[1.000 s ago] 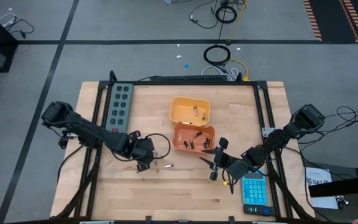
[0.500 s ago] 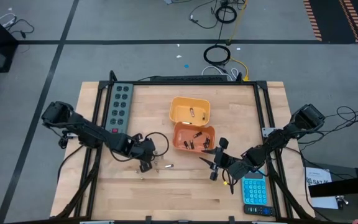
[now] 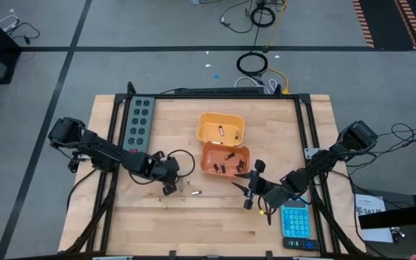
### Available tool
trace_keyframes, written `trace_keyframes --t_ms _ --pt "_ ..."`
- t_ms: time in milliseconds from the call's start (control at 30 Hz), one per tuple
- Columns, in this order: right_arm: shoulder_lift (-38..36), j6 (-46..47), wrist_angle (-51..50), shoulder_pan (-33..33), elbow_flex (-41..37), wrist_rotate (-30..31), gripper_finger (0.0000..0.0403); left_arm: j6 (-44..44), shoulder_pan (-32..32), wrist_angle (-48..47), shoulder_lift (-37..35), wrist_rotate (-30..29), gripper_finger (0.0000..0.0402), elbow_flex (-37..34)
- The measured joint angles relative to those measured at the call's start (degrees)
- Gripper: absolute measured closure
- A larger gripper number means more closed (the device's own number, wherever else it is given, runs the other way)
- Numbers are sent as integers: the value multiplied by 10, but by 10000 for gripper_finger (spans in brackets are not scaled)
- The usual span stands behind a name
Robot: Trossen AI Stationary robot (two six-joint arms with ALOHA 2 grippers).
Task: Sort batteries
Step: Put the silver battery into the yellow bin
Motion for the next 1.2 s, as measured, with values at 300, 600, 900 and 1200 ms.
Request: trace_keyframes --t_ms 300,600,900,1200 --pt "0 -13 18 0 0 0 271 139 108 57 1 -48 350 0" --pt "0 -18 24 0 0 0 271 272 228 192 1 45 350 39" --pt "0 -25 24 -2 0 -1 271 299 274 291 1 90 319 65" --pt "0 -26 24 -7 0 -2 271 300 285 280 1 90 193 95"
